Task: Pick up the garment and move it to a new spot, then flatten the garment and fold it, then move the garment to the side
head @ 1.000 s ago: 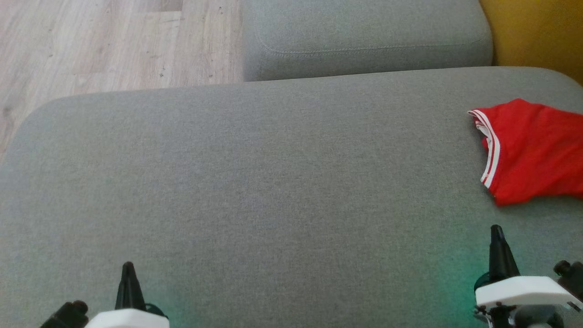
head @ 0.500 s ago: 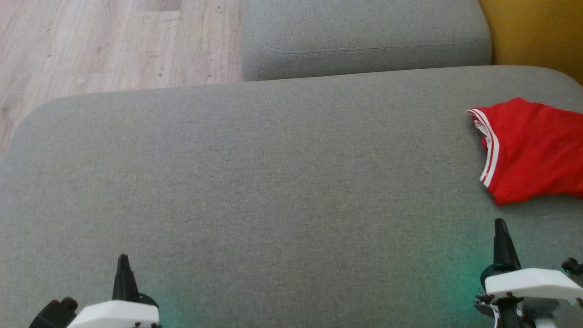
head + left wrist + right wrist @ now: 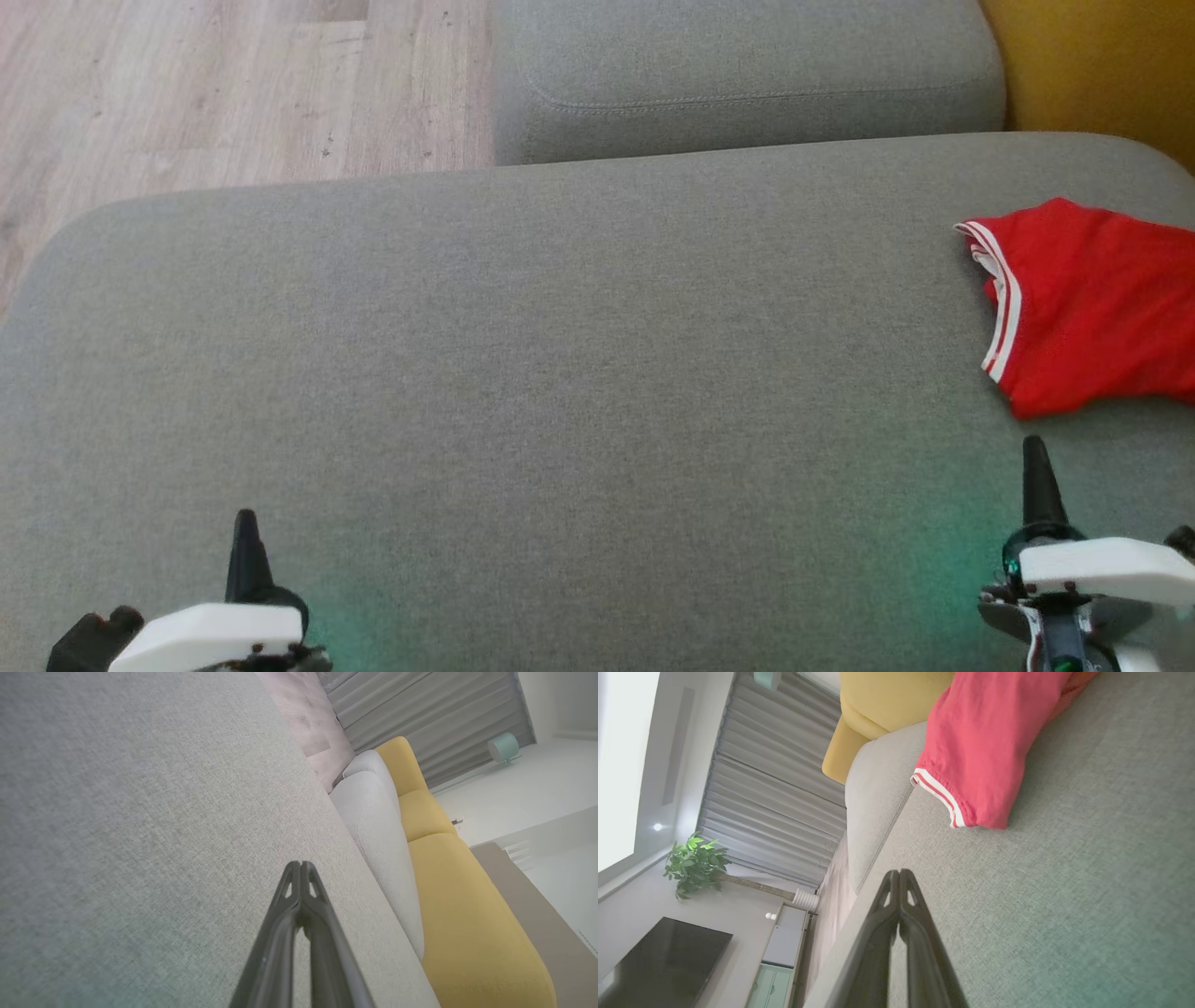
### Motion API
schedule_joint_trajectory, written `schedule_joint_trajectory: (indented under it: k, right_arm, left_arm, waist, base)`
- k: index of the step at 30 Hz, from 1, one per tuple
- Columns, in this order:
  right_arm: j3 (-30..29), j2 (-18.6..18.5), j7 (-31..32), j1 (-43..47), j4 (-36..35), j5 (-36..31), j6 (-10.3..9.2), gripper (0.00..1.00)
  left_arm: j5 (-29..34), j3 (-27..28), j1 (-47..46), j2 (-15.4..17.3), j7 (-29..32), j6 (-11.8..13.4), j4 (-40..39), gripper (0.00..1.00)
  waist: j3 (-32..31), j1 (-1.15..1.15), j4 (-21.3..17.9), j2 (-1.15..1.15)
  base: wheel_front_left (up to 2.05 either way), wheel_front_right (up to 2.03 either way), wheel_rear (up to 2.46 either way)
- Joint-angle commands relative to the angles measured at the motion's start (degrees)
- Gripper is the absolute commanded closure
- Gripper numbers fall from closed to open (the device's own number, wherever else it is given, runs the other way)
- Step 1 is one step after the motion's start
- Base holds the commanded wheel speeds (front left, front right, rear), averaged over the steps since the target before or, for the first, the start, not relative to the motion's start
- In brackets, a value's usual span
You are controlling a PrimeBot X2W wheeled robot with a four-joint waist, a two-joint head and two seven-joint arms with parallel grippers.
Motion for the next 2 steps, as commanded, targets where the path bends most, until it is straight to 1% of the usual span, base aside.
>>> schedule_joint_trajectory:
  k: [1,2]
  right_arm:
    - [0.51,-0.32,0.45,-3.01,-2.18,1.99,0.30,1.00]
    - [0.46,-0.33,0.61,-3.10,-2.21,2.68,0.30,1.00]
  left_arm:
    - [-1.81,1.82,-3.13,0.10,0.48,-0.34,-2.00,1.00]
    - [-2.47,1.91,-3.23,0.10,0.64,-0.41,-2.04,1.00]
  waist:
    - [0.01,0.00,-0.02,0.00]
    - [0.01,0.00,-0.03,0.00]
  base:
    - [0.00,0.00,0.00]
    - [0.00,0.00,0.00]
